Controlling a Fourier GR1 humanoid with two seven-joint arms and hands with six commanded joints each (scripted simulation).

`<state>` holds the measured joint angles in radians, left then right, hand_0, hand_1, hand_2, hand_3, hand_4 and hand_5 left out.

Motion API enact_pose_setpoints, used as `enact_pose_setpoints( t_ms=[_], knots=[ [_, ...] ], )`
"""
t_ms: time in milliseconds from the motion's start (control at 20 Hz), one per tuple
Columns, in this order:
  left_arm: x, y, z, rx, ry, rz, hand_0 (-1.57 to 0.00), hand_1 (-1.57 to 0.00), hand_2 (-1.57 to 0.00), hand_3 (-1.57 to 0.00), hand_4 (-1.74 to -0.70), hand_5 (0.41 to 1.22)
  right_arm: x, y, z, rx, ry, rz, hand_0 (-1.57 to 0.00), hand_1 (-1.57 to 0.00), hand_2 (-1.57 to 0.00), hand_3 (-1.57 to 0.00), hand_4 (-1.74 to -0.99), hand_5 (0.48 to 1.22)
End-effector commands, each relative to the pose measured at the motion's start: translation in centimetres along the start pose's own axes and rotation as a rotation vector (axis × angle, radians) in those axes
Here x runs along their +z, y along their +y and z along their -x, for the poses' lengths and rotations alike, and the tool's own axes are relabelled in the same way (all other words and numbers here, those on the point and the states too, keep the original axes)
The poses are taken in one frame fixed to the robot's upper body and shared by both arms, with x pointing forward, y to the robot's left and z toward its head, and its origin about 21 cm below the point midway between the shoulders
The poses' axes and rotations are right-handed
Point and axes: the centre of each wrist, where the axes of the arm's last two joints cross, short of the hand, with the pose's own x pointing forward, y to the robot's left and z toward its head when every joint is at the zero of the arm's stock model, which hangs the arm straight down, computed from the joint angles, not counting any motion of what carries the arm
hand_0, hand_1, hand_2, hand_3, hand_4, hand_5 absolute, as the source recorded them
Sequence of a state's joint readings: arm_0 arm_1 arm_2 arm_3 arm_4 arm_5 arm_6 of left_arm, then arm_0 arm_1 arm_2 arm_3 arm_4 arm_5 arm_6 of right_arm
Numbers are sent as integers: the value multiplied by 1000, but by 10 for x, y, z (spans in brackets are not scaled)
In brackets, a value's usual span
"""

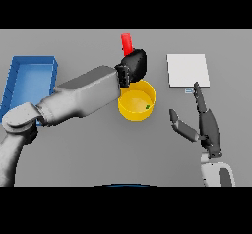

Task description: Pick up the red beaker and tilt it to pour out 1 green nut into yellow bowl. Pick up the yellow bowl and place it on the metallic measuring scale.

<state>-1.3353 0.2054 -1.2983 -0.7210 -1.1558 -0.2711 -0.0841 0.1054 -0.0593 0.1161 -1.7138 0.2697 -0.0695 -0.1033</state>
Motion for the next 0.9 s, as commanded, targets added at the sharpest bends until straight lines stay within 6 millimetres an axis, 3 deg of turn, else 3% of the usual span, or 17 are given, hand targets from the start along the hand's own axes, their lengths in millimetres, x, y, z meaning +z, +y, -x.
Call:
enact_pose_setpoints(
  t_ms=[0, 200, 400, 500, 600, 700, 850],
  knots=[
    [-1, 2, 0, -24, -2, 9, -1571, -1571, -1571, -1571, -1727, 1221, 5, -2, -1, 14, -9, 6, 1, 1, 1, 1, -1160, 635],
    [-3, 12, 4, -114, 6, 10, -1571, -1571, -1571, -1571, -1720, 1221, 4, 0, 1, -13, 2, -3, 1, 1, 1, 1, -1154, 635],
    [7, 27, 49, -165, 56, 2, -1571, -1571, -1571, -1571, -1721, 1221, 2, -1, 0, -36, -16, 2, 1, 1, 1, 1, -1147, 642],
    [18, 31, 83, -171, 124, 7, -1571, -1571, -1571, -1571, -1725, 1221, -1, 2, 0, -33, -21, -8, 1, 1, 1, 1, -1154, 654],
    [34, 30, 121, -123, 212, -15, -1571, -1571, -1571, -1179, -1731, 1221, 0, 1, -1, -21, -40, -9, 1, 1, 1, 1, -1160, 660],
    [51, 29, 159, -8, 348, -12, -1571, -1571, -1571, -1320, -1727, 1221, 3, 4, -1, -22, -42, -17, 1, 1, 1, 1, -1161, 661],
    [81, 11, 208, 342, 519, -80, -1571, -1571, -1571, -1443, -1732, 1221, -3, 3, 0, -24, -29, -11, 1, 1, 1, 1, -1152, 652]
  ],
)
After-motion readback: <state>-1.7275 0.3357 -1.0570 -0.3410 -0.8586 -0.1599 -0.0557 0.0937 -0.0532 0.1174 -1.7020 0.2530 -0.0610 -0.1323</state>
